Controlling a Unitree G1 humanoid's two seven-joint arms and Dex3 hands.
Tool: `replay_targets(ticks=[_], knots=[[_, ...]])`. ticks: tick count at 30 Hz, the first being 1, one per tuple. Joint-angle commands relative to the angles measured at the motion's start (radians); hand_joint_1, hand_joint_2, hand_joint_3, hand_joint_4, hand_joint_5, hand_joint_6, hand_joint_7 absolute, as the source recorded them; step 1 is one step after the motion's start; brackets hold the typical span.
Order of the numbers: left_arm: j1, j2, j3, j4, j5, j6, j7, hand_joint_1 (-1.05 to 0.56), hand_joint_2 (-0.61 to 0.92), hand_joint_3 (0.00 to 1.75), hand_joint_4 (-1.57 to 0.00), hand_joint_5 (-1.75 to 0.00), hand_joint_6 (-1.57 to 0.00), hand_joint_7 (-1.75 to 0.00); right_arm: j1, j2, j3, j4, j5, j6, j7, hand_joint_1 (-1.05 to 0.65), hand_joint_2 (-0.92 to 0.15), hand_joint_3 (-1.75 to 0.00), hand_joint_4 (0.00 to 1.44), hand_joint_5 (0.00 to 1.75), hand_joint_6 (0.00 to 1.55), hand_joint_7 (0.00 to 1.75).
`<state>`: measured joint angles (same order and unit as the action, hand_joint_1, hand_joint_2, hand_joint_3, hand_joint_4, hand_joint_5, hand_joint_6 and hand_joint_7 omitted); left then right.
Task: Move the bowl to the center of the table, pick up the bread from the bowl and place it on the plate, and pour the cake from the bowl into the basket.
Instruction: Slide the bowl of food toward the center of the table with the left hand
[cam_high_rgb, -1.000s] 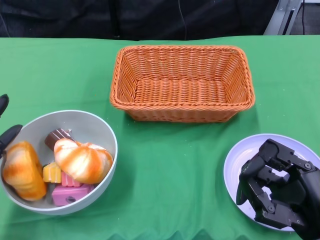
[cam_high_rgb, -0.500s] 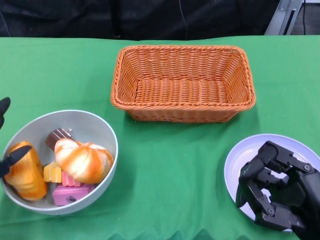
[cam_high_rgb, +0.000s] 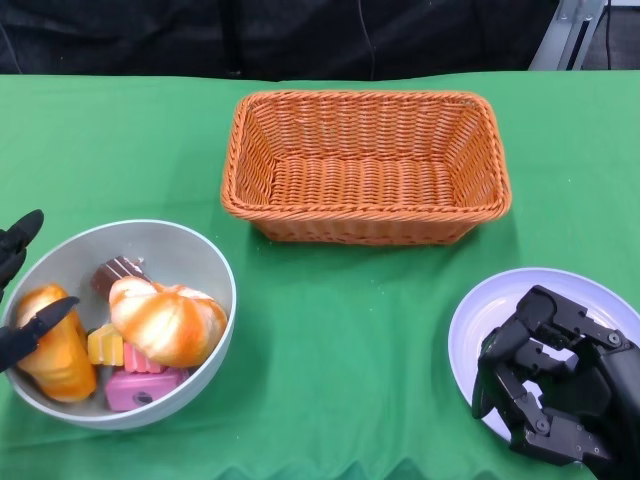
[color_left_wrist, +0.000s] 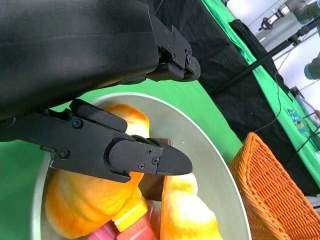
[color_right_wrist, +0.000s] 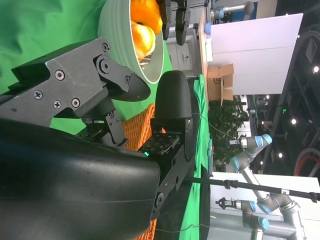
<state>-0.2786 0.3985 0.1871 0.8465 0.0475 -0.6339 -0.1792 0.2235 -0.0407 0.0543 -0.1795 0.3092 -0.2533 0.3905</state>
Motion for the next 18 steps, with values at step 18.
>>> replay_targets(ticks=[18], knots=[[0.043,-0.043,-0.041,-0.131,-0.075,0.143,-0.074,-0.64,0.92,0.21,-0.05,0.00,-0.13,0.00,0.003,-0.006,-0.013,-0.013,0.018,0.005,0.005,-0.04,-0.63,-1.00,0.71,1.74,0.62,1.39]])
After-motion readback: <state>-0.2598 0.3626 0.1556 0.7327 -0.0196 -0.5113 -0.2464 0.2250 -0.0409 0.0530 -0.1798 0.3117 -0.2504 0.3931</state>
